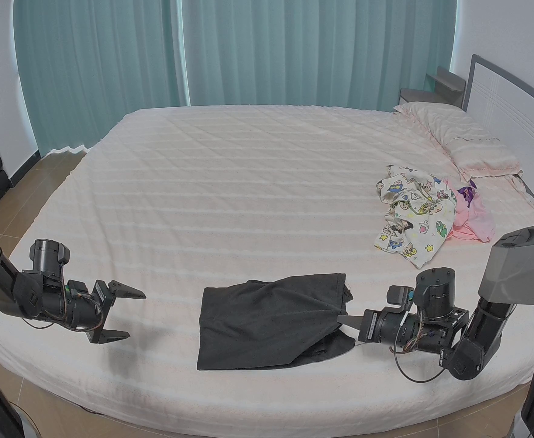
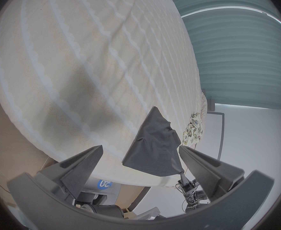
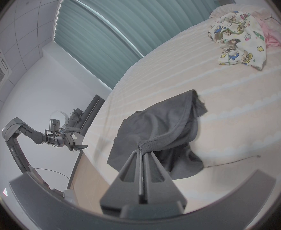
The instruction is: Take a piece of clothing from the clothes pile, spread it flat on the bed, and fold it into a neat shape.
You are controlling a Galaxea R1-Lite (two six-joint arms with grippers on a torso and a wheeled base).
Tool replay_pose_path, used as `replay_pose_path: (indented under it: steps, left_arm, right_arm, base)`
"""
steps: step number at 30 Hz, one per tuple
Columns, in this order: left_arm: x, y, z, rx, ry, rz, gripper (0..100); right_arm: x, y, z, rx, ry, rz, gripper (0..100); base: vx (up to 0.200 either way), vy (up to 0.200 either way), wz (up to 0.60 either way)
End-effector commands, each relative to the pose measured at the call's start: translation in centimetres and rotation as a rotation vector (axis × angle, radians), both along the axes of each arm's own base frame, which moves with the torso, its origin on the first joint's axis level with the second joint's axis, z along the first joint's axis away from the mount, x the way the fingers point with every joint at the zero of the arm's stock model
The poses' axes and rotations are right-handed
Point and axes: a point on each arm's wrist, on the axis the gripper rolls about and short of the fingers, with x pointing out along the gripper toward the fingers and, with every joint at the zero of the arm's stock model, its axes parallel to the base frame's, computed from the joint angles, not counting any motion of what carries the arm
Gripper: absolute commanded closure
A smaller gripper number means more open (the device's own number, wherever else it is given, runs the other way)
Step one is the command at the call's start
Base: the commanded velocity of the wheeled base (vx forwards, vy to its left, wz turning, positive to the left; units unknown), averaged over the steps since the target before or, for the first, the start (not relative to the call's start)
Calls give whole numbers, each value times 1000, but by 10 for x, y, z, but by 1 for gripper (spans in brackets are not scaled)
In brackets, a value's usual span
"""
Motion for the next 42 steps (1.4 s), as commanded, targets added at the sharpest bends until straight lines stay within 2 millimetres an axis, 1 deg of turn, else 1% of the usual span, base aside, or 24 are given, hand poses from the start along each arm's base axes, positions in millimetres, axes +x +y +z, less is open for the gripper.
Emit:
replay_pose_path:
  steps: [1,4,5,10,14,17,20,23,24,25,27,31,32,37,42]
  left_arm:
    - [0,0,0,-2,1,1,0]
    - [0,0,-1,-1,3,2,0]
    - [0,0,-1,-1,3,2,0]
    - [0,0,-1,-2,2,1,0]
    - [0,0,-2,-1,5,1,0]
    - [0,0,-2,-2,6,2,0]
    - [0,0,-2,-2,6,2,0]
    - [0,0,-2,-2,6,2,0]
    - [0,0,-2,-2,6,2,0]
    - [0,0,-2,-1,5,1,0]
    - [0,0,-2,-1,5,-1,0]
    - [1,0,-1,-1,3,-1,0]
    - [1,0,-1,-1,3,-1,0]
    - [1,0,-1,-1,3,-1,0]
    - [1,0,-1,0,2,-1,0]
  right_arm:
    - [4,-13,-3,-24,10,-21,100]
    - [5,-19,-7,-53,22,-14,100]
    - [6,-20,-7,-57,21,-11,0]
    - [12,-23,-13,-66,23,-25,0]
    - [9,-22,-17,-71,36,-17,0]
    - [11,-20,-18,-69,31,-14,0]
    - [16,-15,-22,-70,39,-6,0]
    - [12,-6,-36,-91,73,17,0]
    - [11,-5,-37,-93,77,20,0]
    - [8,-1,-40,-95,83,38,0]
    - [5,3,-39,-97,85,52,0]
    - [5,6,-39,-98,80,60,0]
    - [5,6,-41,-101,85,61,100]
    - [3,4,-44,-110,101,57,100]
    - [-8,-5,-43,-132,128,40,100]
  base:
    - [0,0,0]
    - [0,0,0]
    - [0,0,0]
    - [0,0,0]
    - [0,0,0]
    - [0,0,0]
    - [0,0,0]
    - [0,0,0]
    - [0,0,0]
    - [0,0,0]
    - [0,0,0]
    - [0,0,0]
    - [0,0,0]
    - [0,0,0]
    - [0,0,0]
